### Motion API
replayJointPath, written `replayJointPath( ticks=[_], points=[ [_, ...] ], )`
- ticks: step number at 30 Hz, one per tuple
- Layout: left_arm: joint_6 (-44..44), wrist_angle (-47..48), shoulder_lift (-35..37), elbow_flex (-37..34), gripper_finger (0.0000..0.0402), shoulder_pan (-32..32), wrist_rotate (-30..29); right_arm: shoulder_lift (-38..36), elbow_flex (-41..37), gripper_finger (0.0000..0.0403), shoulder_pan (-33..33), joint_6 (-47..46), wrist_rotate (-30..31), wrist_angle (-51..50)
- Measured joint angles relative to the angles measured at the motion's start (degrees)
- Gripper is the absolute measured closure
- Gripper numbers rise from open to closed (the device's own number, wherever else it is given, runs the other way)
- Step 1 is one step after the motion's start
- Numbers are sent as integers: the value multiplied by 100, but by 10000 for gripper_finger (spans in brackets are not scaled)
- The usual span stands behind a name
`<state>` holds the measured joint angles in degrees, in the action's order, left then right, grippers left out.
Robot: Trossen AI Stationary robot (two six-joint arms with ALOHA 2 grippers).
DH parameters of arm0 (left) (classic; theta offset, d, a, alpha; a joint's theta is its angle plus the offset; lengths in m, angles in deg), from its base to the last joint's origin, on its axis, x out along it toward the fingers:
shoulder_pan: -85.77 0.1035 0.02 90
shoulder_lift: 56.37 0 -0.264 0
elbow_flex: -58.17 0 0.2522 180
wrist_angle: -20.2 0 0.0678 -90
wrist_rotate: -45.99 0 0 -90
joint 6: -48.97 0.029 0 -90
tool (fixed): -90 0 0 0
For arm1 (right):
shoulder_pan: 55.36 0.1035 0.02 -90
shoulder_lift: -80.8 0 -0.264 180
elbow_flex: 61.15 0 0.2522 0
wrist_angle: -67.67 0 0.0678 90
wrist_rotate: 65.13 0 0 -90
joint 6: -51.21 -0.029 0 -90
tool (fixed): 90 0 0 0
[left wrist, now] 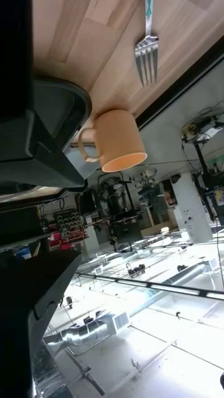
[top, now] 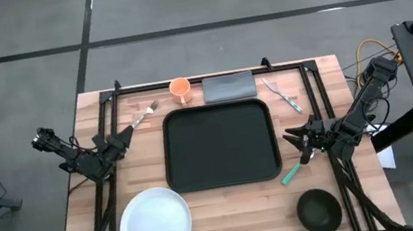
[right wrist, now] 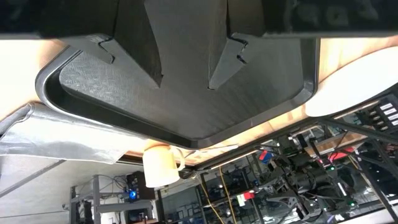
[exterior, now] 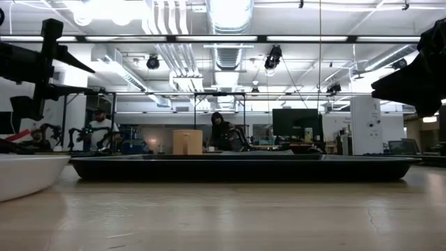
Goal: Set up tray
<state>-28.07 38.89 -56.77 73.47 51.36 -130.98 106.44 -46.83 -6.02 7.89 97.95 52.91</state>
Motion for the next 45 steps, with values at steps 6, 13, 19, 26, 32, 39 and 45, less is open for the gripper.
replayJointPath(
  ticks=[6,13,19,26,32,39,45],
  points=[
    [0,0,-2,0,246,1,-1,1,0,280,0,1,0,0],
    [-1,0,-2,0,246,-1,1,1,0,280,0,-10,0,2],
    [0,0,-1,0,246,0,0,0,0,280,0,-18,0,7],
    [1,2,-1,0,246,1,-1,-1,-2,280,0,-18,39,30],
    [1,0,0,0,246,0,0,-1,-2,280,0,-18,39,92],
    [0,1,-1,0,246,-1,0,-1,-3,280,0,-20,37,185],
    [1,0,-2,0,246,-1,1,-1,-2,280,0,-21,37,330]
  ],
)
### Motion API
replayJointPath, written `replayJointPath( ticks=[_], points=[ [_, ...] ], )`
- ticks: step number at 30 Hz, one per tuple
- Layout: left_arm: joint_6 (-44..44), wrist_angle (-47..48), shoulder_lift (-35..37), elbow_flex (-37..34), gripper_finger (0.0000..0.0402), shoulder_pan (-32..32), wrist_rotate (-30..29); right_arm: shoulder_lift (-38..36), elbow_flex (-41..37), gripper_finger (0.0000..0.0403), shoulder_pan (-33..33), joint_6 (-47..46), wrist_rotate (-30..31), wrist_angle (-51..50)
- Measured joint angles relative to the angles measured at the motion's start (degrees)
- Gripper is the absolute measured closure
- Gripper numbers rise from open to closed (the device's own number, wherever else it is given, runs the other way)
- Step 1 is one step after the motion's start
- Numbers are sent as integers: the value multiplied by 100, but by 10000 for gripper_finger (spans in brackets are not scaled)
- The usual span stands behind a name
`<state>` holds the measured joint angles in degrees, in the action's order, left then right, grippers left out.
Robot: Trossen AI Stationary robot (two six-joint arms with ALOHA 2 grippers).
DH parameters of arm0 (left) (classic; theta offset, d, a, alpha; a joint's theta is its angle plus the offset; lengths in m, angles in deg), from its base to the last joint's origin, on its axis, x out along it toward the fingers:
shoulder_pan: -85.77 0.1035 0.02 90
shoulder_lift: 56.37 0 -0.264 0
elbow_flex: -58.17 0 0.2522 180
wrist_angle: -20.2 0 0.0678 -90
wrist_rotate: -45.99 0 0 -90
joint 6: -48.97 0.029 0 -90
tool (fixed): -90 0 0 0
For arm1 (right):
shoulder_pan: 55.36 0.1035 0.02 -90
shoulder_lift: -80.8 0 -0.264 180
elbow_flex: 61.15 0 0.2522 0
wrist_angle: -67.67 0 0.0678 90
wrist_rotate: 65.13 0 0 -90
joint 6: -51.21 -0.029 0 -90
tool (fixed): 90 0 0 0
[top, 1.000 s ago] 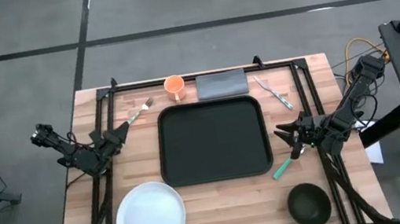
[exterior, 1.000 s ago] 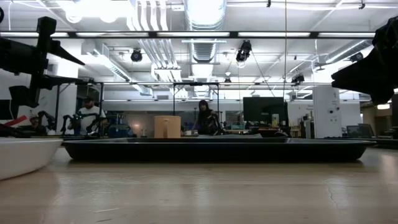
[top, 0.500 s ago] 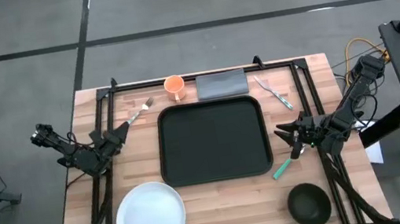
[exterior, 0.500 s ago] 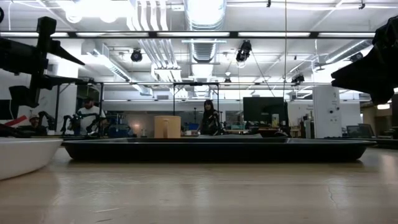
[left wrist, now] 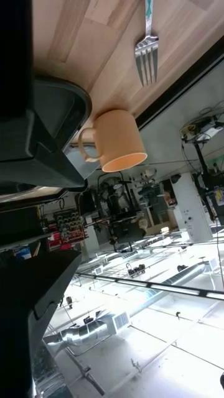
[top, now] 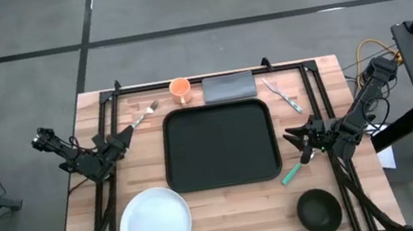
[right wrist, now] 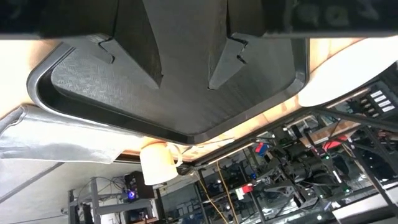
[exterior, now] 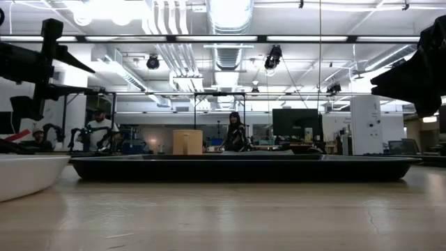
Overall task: Set up tray
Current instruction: Put the orange mug on the black serving tray
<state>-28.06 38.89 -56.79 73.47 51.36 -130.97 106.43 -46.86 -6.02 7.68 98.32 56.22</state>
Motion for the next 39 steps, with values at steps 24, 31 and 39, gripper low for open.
replayJointPath(
  ticks=[24,31,39],
  points=[
    [-1,1,1,0,246,0,-1,0,0,280,0,151,4,-9],
    [-1,2,1,0,246,1,-1,2,0,280,0,153,4,-13],
    [-2,0,2,0,246,0,0,2,0,280,0,153,4,-13]
  ],
)
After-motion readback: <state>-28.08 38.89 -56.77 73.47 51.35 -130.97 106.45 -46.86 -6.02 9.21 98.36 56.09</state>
